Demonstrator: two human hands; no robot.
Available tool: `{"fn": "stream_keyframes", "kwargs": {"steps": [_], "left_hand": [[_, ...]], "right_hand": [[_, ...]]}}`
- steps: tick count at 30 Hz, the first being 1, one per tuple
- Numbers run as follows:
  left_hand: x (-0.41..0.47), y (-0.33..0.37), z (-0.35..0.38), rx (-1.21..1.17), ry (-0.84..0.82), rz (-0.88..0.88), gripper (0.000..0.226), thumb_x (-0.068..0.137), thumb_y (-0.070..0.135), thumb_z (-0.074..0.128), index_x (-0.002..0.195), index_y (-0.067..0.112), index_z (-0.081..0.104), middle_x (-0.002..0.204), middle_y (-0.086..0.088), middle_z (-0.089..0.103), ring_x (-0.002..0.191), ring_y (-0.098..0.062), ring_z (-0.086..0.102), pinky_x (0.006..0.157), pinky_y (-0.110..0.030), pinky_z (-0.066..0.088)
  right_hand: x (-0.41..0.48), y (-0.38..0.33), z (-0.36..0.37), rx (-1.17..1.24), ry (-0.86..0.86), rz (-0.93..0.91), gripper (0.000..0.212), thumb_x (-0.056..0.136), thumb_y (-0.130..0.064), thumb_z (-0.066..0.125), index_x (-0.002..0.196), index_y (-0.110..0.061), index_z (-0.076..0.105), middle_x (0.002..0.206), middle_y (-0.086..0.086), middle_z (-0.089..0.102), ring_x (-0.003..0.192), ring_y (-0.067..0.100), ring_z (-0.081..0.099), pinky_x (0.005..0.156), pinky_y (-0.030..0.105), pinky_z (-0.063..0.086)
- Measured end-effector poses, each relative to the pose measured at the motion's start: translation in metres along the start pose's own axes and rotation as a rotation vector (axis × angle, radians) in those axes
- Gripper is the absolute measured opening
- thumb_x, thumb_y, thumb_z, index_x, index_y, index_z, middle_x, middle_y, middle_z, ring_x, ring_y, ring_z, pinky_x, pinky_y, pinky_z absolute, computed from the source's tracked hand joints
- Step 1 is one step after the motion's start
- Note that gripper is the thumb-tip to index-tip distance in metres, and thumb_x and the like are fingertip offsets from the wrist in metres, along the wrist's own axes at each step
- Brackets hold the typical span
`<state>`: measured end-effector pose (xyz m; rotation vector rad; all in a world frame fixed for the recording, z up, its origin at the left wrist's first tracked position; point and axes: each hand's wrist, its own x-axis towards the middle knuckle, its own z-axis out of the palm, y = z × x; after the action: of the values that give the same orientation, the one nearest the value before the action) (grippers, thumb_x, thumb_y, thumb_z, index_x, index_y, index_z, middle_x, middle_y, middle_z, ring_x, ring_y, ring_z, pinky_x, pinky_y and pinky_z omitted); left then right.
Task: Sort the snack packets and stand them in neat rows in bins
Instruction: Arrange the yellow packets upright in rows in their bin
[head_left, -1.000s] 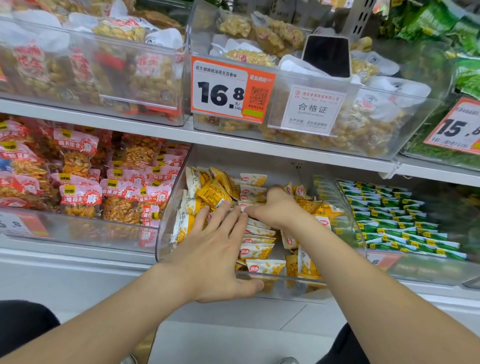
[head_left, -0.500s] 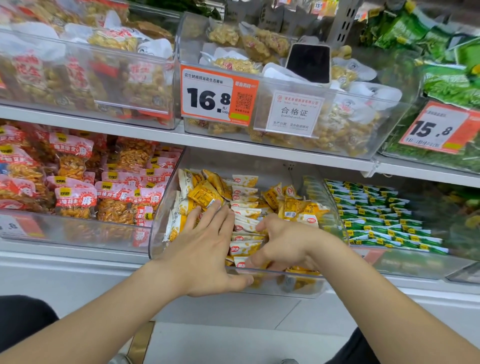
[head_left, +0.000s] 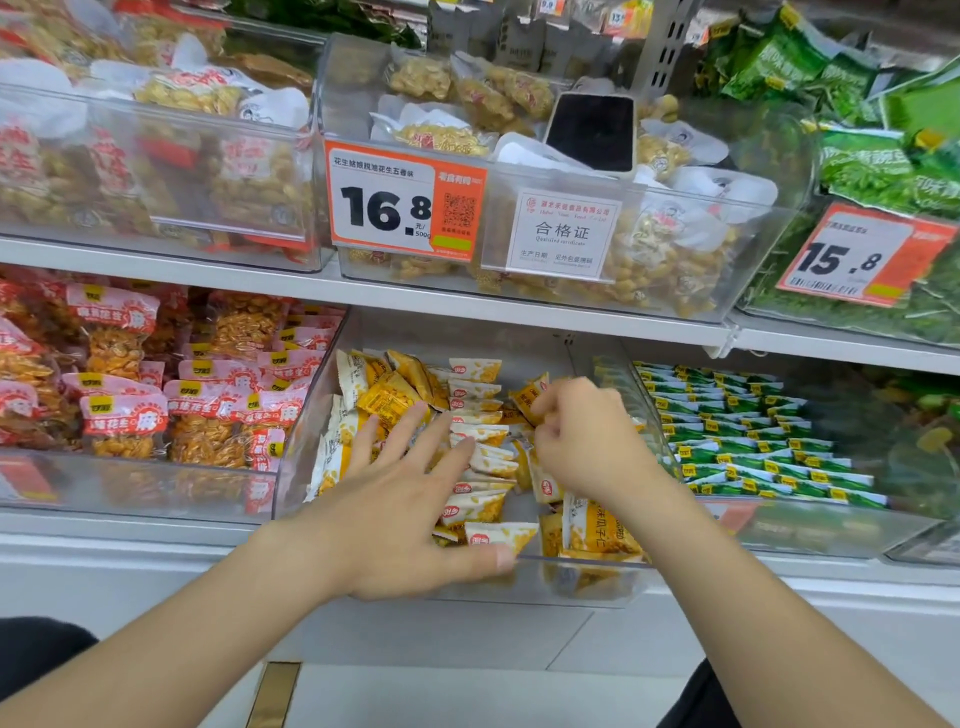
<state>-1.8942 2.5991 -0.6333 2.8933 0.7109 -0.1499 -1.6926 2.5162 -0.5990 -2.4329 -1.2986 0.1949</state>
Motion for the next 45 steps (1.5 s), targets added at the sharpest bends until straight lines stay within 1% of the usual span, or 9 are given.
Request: {"fn": "stream_keyframes", "kwargs": {"steps": [3, 6, 16, 19, 26, 32, 39, 42, 45], "left_hand": [[0.017, 0.007, -0.005, 0.007, 0.108, 0.036, 0.101, 0.089, 0.092, 0.013, 0.166, 0.028, 0.011, 0.175, 0.001, -0.005, 0.159, -0.019, -0.021, 0.128, -0.058, -0.007], [0.038, 0.015, -0.007, 0.025, 0.139, 0.071, 0.093, 0.089, 0.089, 0.029, 0.160, 0.028, 0.028, 0.173, -0.002, 0.009, 0.160, -0.022, -0.009, 0.127, -0.059, -0.004], [0.059, 0.004, -0.012, -0.106, -0.020, 0.125, 0.091, 0.072, 0.082, 0.071, 0.144, 0.040, 0.034, 0.157, 0.013, 0.028, 0.156, -0.021, 0.007, 0.124, -0.063, -0.006], [0.055, 0.006, -0.016, -0.204, 0.028, 0.188, 0.065, 0.071, 0.066, 0.083, 0.118, 0.045, 0.043, 0.141, 0.019, 0.032, 0.144, -0.016, 0.020, 0.125, -0.057, 0.002], [0.045, 0.003, -0.017, -0.197, 0.001, 0.208, 0.028, 0.069, 0.055, 0.090, 0.085, 0.037, 0.076, 0.160, 0.028, 0.026, 0.150, -0.004, 0.009, 0.119, -0.043, 0.000], [0.037, 0.012, -0.023, -0.030, -0.033, 0.172, 0.025, 0.078, 0.055, 0.084, 0.093, 0.035, 0.079, 0.172, 0.018, 0.017, 0.156, -0.017, 0.003, 0.120, -0.058, -0.002], [0.033, 0.017, -0.035, 0.172, -0.110, 0.167, 0.031, 0.083, 0.045, 0.081, 0.070, 0.021, 0.066, 0.171, 0.017, 0.022, 0.158, -0.026, 0.006, 0.120, -0.071, -0.001], [0.029, 0.019, -0.038, 0.351, -0.112, 0.145, 0.036, 0.087, 0.026, 0.075, 0.065, 0.019, 0.048, 0.168, 0.011, 0.030, 0.155, -0.034, 0.013, 0.116, -0.079, -0.004], [0.032, 0.029, -0.038, 0.446, -0.082, 0.153, 0.016, 0.086, 0.017, 0.074, 0.080, 0.026, 0.062, 0.164, 0.004, 0.037, 0.152, -0.037, 0.017, 0.115, -0.081, -0.005]], "right_hand": [[0.030, 0.012, 0.007, -0.134, 0.092, -0.087, 0.021, 0.086, 0.001, 0.056, 0.098, -0.015, 0.064, 0.097, 0.013, 0.066, 0.103, 0.040, 0.066, 0.078, 0.042, 0.056], [0.060, 0.011, 0.023, -0.246, -0.053, -0.163, 0.043, 0.088, -0.001, 0.064, 0.130, -0.011, 0.060, 0.123, 0.016, 0.063, 0.119, 0.040, 0.060, 0.095, 0.046, 0.055], [0.102, 0.017, 0.038, -0.653, -0.391, -0.179, 0.058, 0.093, -0.057, 0.060, 0.146, -0.036, 0.051, 0.143, 0.007, 0.052, 0.139, 0.036, 0.033, 0.111, 0.052, 0.029], [0.107, 0.015, 0.037, -0.651, -0.378, -0.098, 0.052, 0.089, -0.058, 0.063, 0.134, -0.032, 0.060, 0.135, 0.008, 0.058, 0.134, 0.037, 0.036, 0.109, 0.054, 0.028], [0.092, 0.012, 0.029, -0.585, -0.152, -0.049, 0.049, 0.093, -0.046, 0.071, 0.132, -0.019, 0.058, 0.134, 0.008, 0.062, 0.133, 0.032, 0.050, 0.116, 0.052, 0.029], [0.078, 0.012, 0.020, -0.546, -0.021, -0.009, 0.046, 0.091, -0.038, 0.076, 0.128, -0.015, 0.061, 0.125, 0.010, 0.065, 0.123, 0.034, 0.060, 0.119, 0.056, 0.031], [0.065, 0.022, 0.010, -0.560, -0.012, -0.012, 0.052, 0.091, -0.039, 0.075, 0.132, -0.014, 0.056, 0.129, 0.011, 0.060, 0.123, 0.034, 0.060, 0.116, 0.052, 0.032], [0.064, 0.025, 0.008, -0.565, -0.059, -0.078, 0.044, 0.087, -0.044, 0.073, 0.118, -0.016, 0.059, 0.124, 0.010, 0.058, 0.121, 0.032, 0.058, 0.113, 0.052, 0.034], [0.064, 0.028, 0.010, -0.583, -0.118, -0.179, 0.032, 0.085, -0.044, 0.071, 0.099, -0.020, 0.056, 0.116, 0.006, 0.059, 0.121, 0.030, 0.055, 0.115, 0.052, 0.031]]}}
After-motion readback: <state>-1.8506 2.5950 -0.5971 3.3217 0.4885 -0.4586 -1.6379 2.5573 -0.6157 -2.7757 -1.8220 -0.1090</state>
